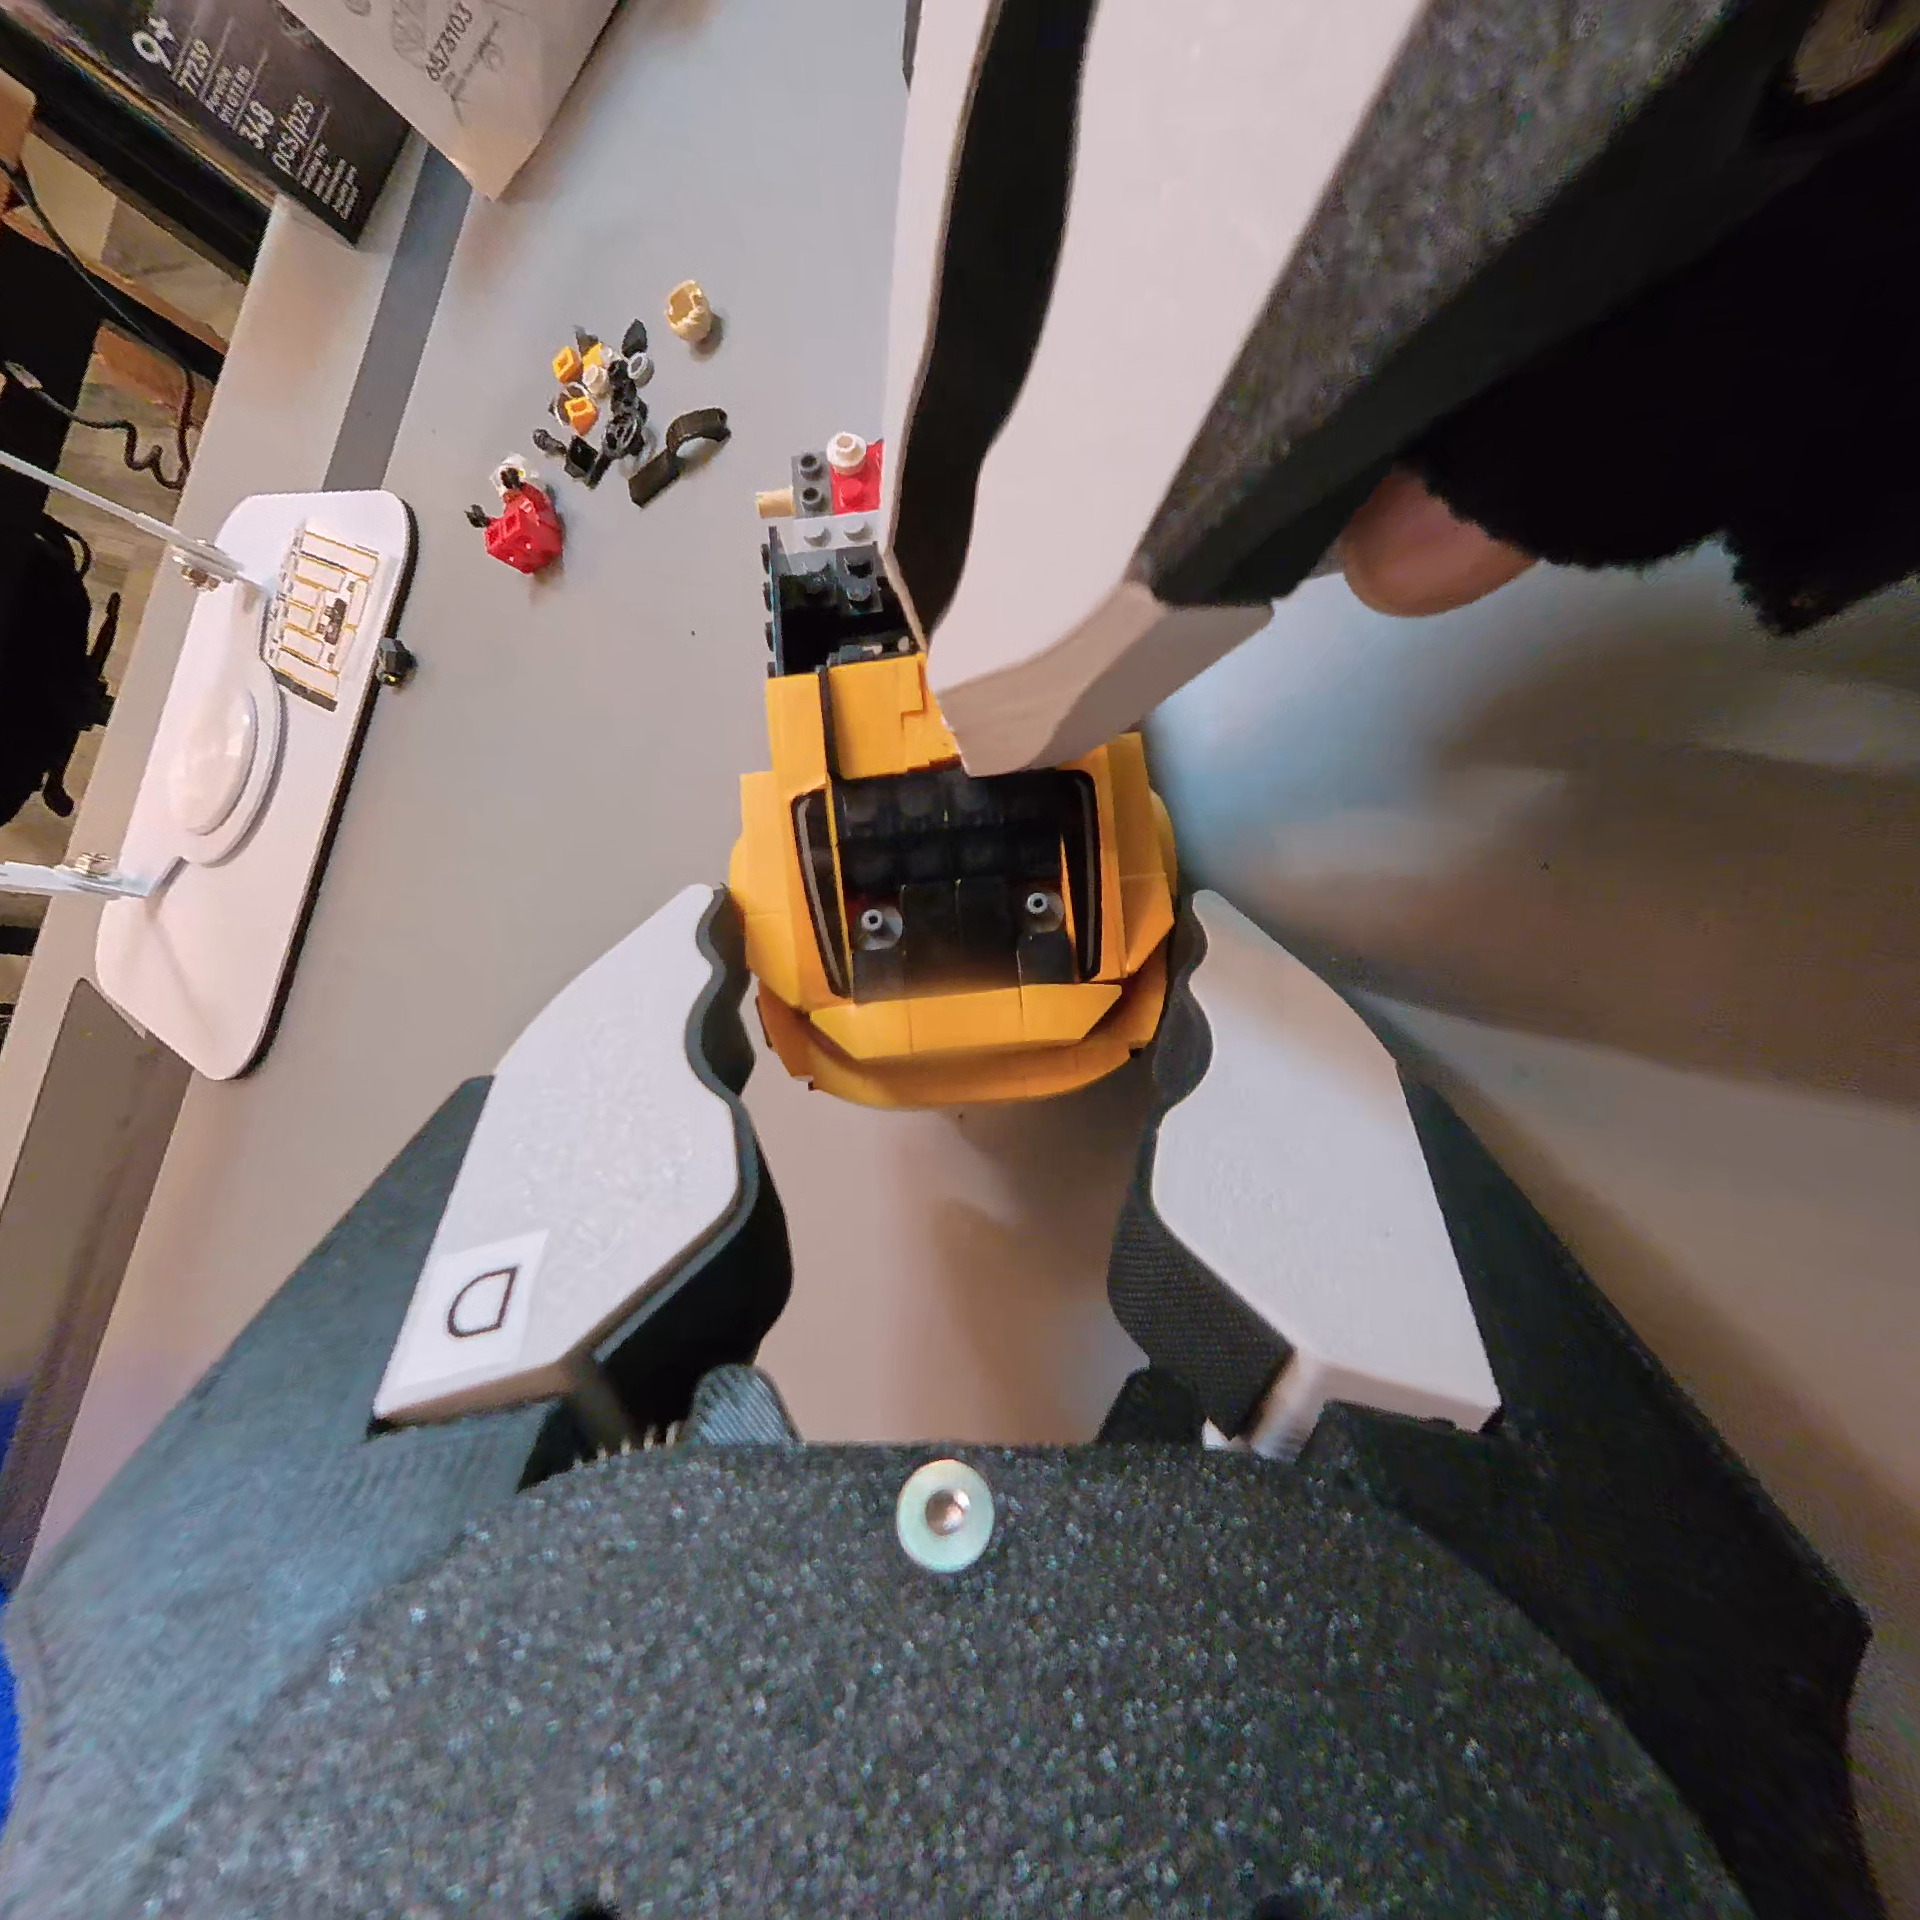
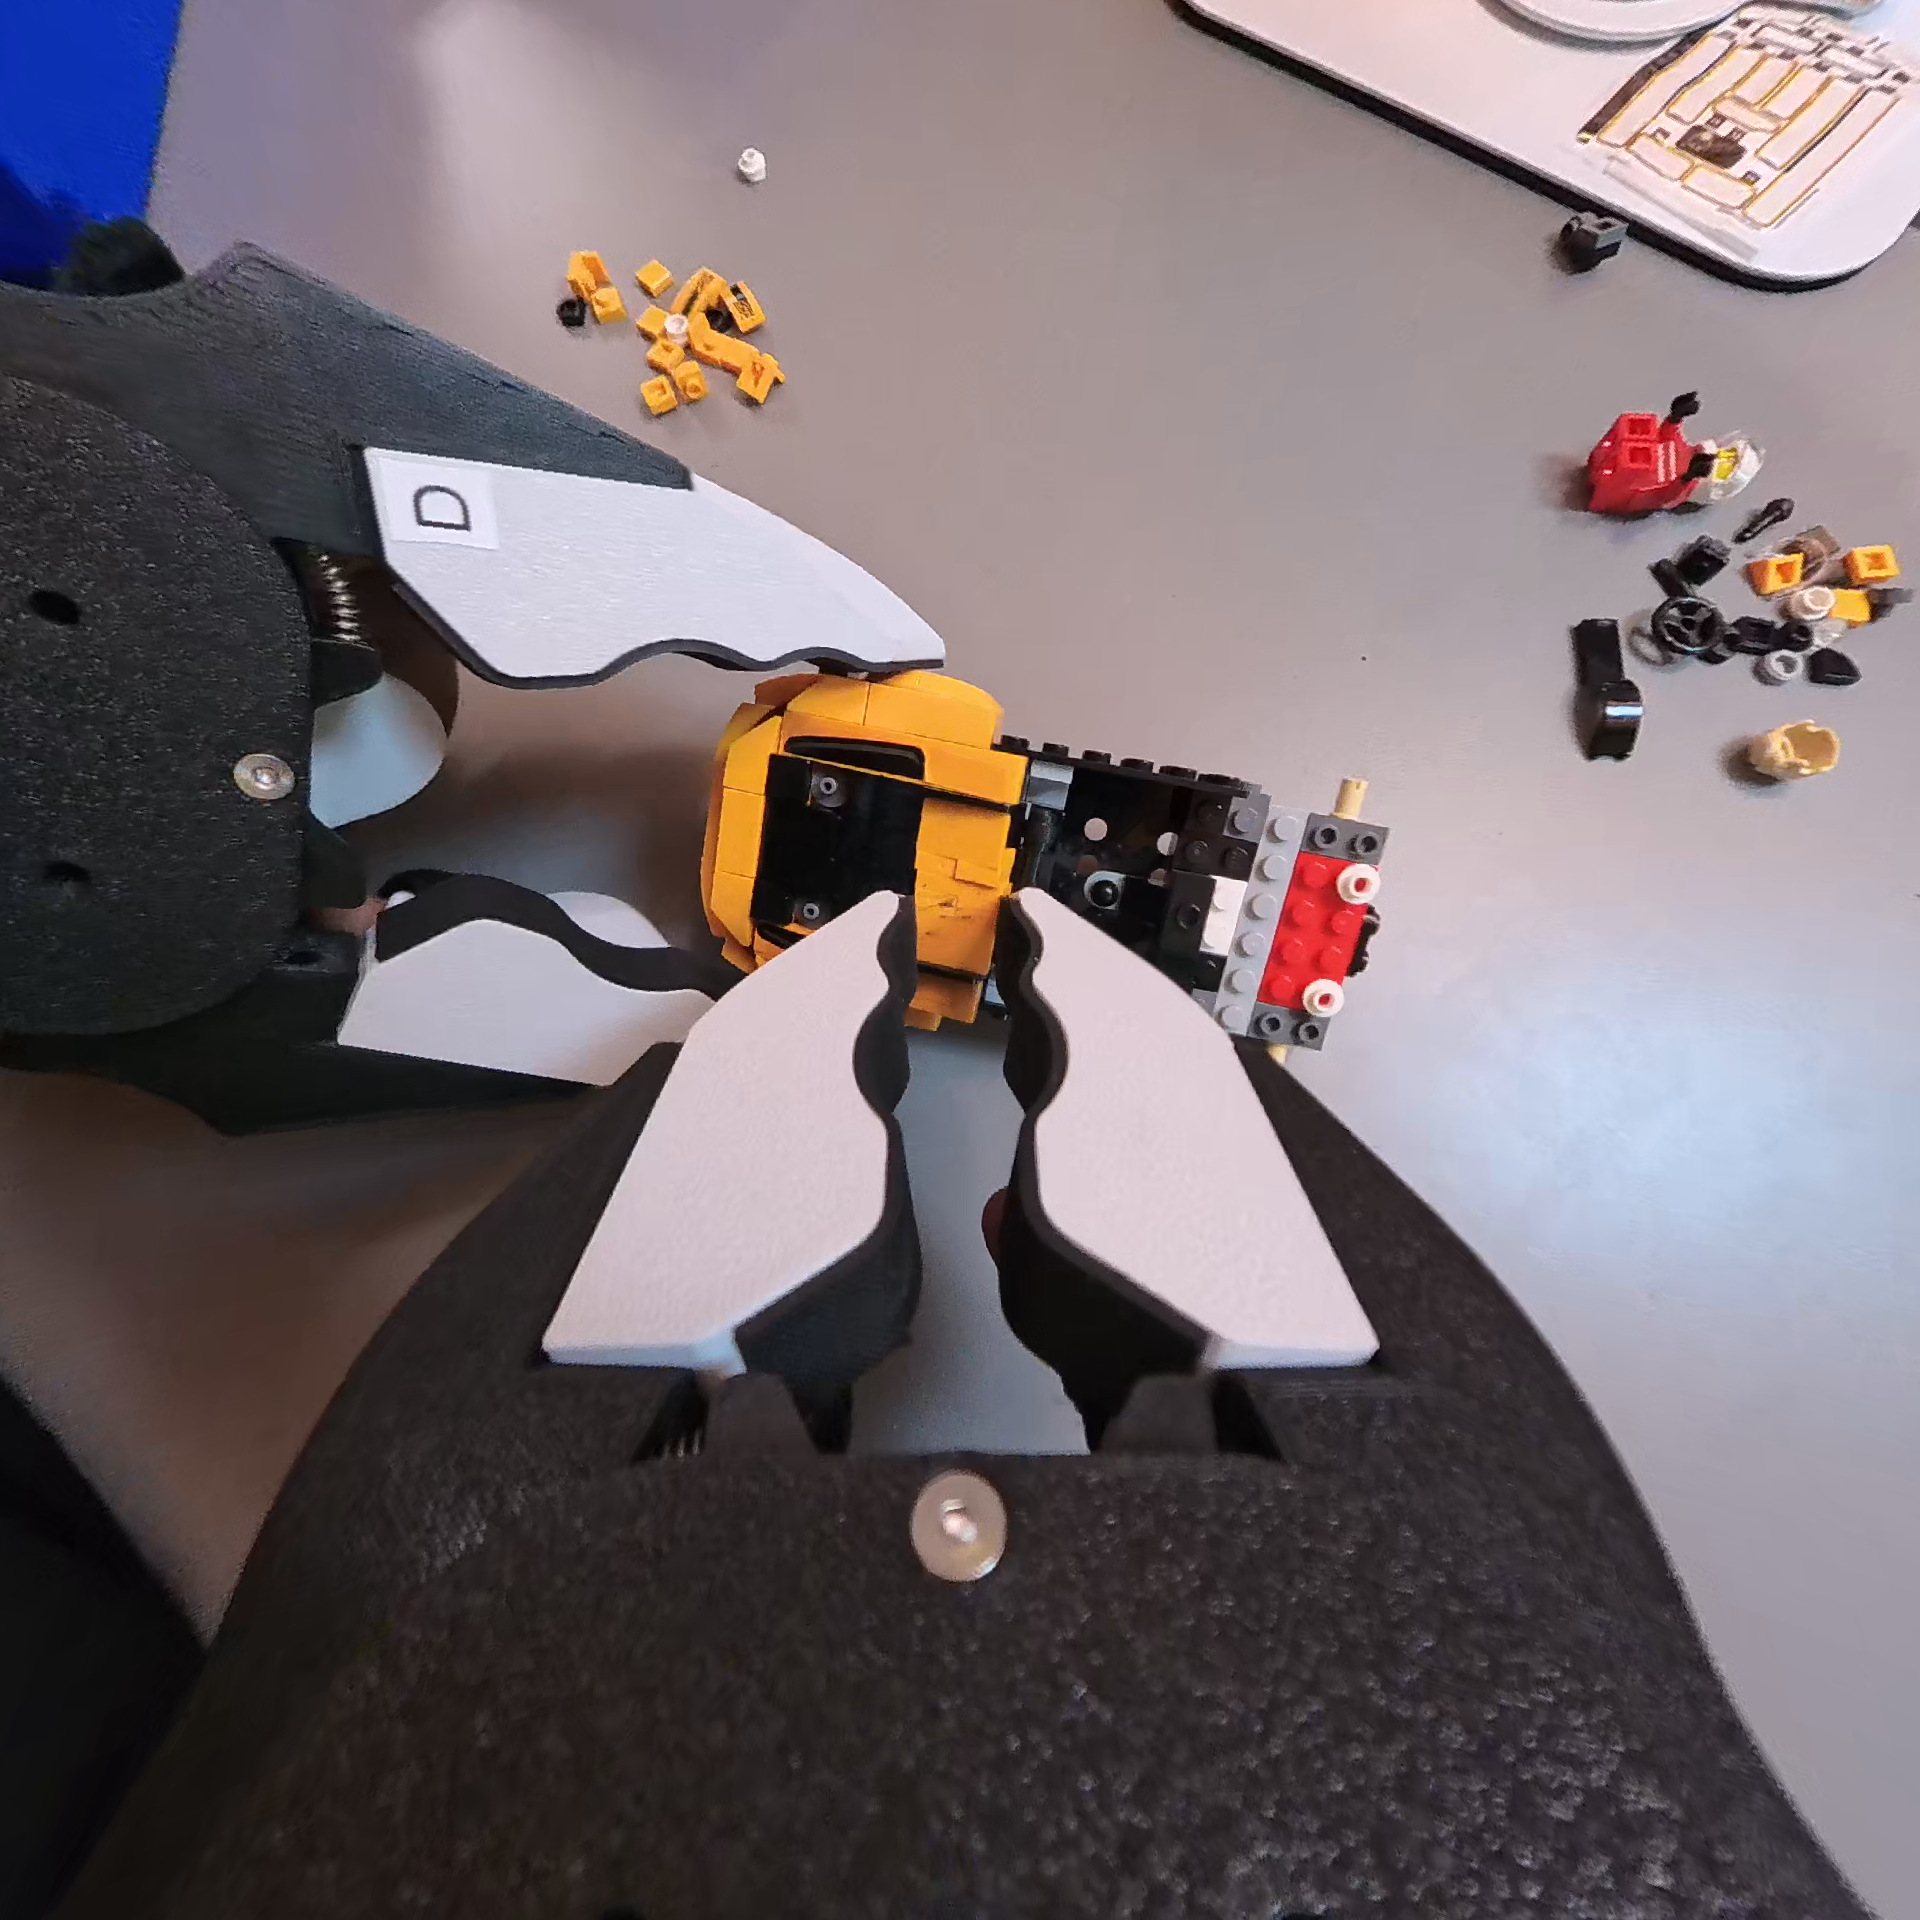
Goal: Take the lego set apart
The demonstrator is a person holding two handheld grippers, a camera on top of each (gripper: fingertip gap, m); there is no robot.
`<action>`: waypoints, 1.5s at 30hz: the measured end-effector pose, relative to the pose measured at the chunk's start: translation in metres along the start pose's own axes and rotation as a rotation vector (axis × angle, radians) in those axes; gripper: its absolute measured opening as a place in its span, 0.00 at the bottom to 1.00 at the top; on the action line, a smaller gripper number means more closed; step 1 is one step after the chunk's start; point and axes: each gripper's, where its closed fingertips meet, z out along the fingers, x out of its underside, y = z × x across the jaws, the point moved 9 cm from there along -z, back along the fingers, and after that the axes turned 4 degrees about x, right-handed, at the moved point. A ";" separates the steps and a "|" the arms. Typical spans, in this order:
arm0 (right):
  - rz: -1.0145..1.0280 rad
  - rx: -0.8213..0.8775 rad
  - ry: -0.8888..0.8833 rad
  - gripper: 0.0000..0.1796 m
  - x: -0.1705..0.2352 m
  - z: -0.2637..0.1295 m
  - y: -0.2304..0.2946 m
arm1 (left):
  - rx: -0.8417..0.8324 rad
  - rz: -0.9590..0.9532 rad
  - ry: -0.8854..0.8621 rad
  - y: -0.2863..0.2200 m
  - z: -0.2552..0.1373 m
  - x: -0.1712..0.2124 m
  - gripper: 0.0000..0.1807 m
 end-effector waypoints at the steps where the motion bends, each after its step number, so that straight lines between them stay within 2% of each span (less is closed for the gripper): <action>1: 0.016 -0.013 -0.007 0.08 0.001 0.000 -0.002 | -0.003 0.002 -0.002 0.000 0.000 0.000 0.43; 7: 0.028 -0.013 -0.021 0.08 0.001 -0.001 -0.002 | 0.009 -0.007 -0.014 0.001 0.000 0.001 0.43; 8: 0.025 0.022 -0.069 0.00 -0.001 -0.007 -0.008 | 0.007 -0.023 0.000 0.004 0.000 0.003 0.43; 10: 0.046 0.012 -0.048 0.00 0.001 -0.012 -0.017 | 0.008 -0.037 -0.001 0.007 0.001 0.004 0.43; 12: 0.023 -0.050 -0.035 0.00 0.002 -0.008 -0.002 | 0.009 -0.023 -0.004 0.005 0.001 0.002 0.43; 15: 0.031 -0.012 -0.070 0.00 -0.001 -0.007 -0.002 | 0.012 -0.024 -0.011 0.004 0.001 0.002 0.43; 17: 0.025 -0.018 -0.025 0.08 0.000 -0.002 -0.001 | 0.008 -0.019 -0.012 0.004 0.001 0.002 0.43; 22: 0.042 -0.033 -0.039 0.12 0.002 0.003 -0.006 | 0.002 -0.009 -0.013 0.003 0.000 0.001 0.43; 28: 0.024 -0.075 -0.042 0.10 0.003 0.004 -0.010 | 0.007 -0.013 -0.006 0.003 0.000 0.001 0.43; 35: -0.038 -0.016 -0.045 0.08 0.002 0.003 -0.006 | 0.013 -0.026 -0.004 0.003 -0.001 0.000 0.43; 45: -0.009 -0.002 -0.003 0.08 -0.003 0.002 0.001 | -0.035 0.025 0.022 -0.002 -0.005 -0.003 0.43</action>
